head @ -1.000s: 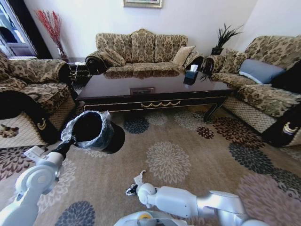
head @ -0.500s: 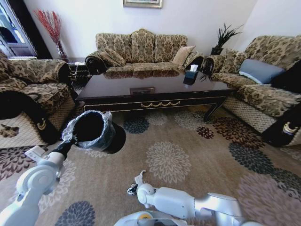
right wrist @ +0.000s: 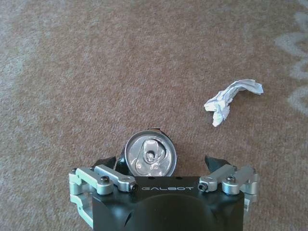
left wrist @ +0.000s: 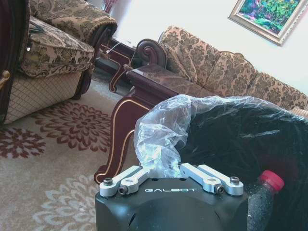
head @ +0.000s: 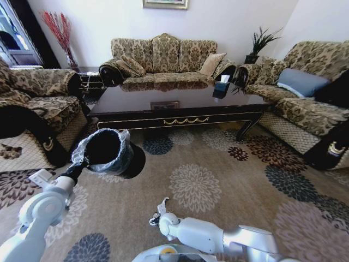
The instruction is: Move to the front of the table and pick up the trash from the floor, then place it into the trash bin.
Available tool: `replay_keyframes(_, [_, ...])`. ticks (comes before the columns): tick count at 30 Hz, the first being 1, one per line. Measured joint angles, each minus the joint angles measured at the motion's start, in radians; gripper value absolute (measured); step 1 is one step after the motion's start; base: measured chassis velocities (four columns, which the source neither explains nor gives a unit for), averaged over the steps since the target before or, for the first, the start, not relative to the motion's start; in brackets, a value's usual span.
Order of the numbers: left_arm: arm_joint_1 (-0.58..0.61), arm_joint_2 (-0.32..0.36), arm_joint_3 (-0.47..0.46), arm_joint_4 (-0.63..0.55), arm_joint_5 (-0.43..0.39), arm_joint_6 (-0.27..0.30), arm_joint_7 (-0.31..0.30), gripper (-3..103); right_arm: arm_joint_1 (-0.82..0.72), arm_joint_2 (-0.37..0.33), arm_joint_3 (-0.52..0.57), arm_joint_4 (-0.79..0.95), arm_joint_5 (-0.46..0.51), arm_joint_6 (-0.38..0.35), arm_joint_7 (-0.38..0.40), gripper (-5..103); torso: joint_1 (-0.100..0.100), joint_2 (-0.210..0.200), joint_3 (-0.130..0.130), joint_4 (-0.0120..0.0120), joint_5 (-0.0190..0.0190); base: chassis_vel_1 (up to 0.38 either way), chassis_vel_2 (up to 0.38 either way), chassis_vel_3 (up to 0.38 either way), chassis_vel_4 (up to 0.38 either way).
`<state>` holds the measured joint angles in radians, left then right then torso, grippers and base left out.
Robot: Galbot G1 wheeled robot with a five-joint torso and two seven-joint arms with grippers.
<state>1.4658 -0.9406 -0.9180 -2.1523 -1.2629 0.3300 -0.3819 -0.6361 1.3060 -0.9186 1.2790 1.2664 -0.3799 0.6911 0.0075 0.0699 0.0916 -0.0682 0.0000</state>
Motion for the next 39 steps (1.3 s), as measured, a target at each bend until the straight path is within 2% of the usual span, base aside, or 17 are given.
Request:
replay_keyframes(4, [-0.001,0.003,0.0,0.0,0.002,0.0,0.0,3,-0.002,-0.001,0.0,0.002,-0.005,0.0,-0.009,97,0.0,0.0,0.0,0.0,0.0,0.0,0.0,0.0,0.0])
replay_keyframes(5, [-0.001,0.004,0.0,0.0,0.004,0.0,0.0,3,-0.002,-0.002,0.0,0.002,-0.007,0.001,-0.011,87,0.0,0.0,0.0,0.0,0.0,0.0,0.0,0.0,0.0])
replay_keyframes(6, [-0.001,0.004,0.0,0.0,0.004,0.0,0.0,3,-0.002,-0.002,0.0,0.002,-0.007,0.001,-0.011,87,0.0,0.0,0.0,0.0,0.0,0.0,0.0,0.0,0.0])
replay_keyframes(8, [0.0,0.005,0.0,0.001,0.01,0.0,0.0,3,-0.002,-0.002,0.0,0.002,-0.014,0.004,-0.018,76,0.0,0.0,0.0,0.0,0.0,0.0,0.0,0.0,0.0])
replay_keyframes(9, [0.0,0.006,0.0,0.002,0.012,0.0,0.0,3,-0.002,-0.003,-0.001,0.002,-0.016,0.005,-0.02,76,0.0,0.0,0.0,0.0,0.0,0.0,0.0,0.0,0.0])
replay_keyframes(11, [0.0,0.006,0.0,0.003,0.013,0.0,0.0,3,-0.002,-0.005,-0.001,0.002,-0.019,0.007,-0.022,65,0.0,0.0,0.0,0.0,0.0,0.0,0.0,0.0,0.0])
replay_keyframes(12, [0.0,0.006,0.0,0.003,0.013,0.0,0.0,3,-0.002,-0.005,-0.001,0.002,-0.019,0.007,-0.022,65,0.0,0.0,0.0,0.0,0.0,0.0,0.0,0.0,0.0])
replay_keyframes(14, [-0.003,0.005,0.003,0.006,0.015,0.0,0.001,3,0.0,-0.011,-0.001,0.006,-0.025,0.012,-0.027,56,0.0,0.0,0.0,0.0001,0.0,0.0,0.0,0.0,0.0])
replay_keyframes(22, [-0.007,0.007,0.011,0.017,0.02,0.0,0.003,3,0.025,-0.051,0.009,0.07,-0.024,0.022,-0.027,56,0.0,0.0,0.0,0.0,0.0,0.0,0.0,0.0,0.0])
replay_keyframes(28, [-0.01,0.015,0.013,0.031,0.02,-0.002,0.005,3,0.068,-0.103,0.015,0.167,-0.008,0.031,0.002,56,0.0,0.0,0.0,-0.0001,0.0002,0.0,0.0,0.0,0.0])
replay_keyframes(33, [-0.007,0.015,0.024,0.055,0.034,-0.008,0.014,3,0.131,-0.146,0.057,0.254,0.016,0.04,0.034,56,0.0,0.0,0.0,0.0001,0.0001,0.0,0.0,0.0,0.0])
replay_keyframes(39, [-0.007,0.01,0.04,0.097,0.038,-0.013,0.015,3,0.246,-0.208,0.156,0.34,0.061,0.045,0.044,56,0.0,0.0,0.0,-0.0001,0.0,0.0,0.0,0.0,0.0])
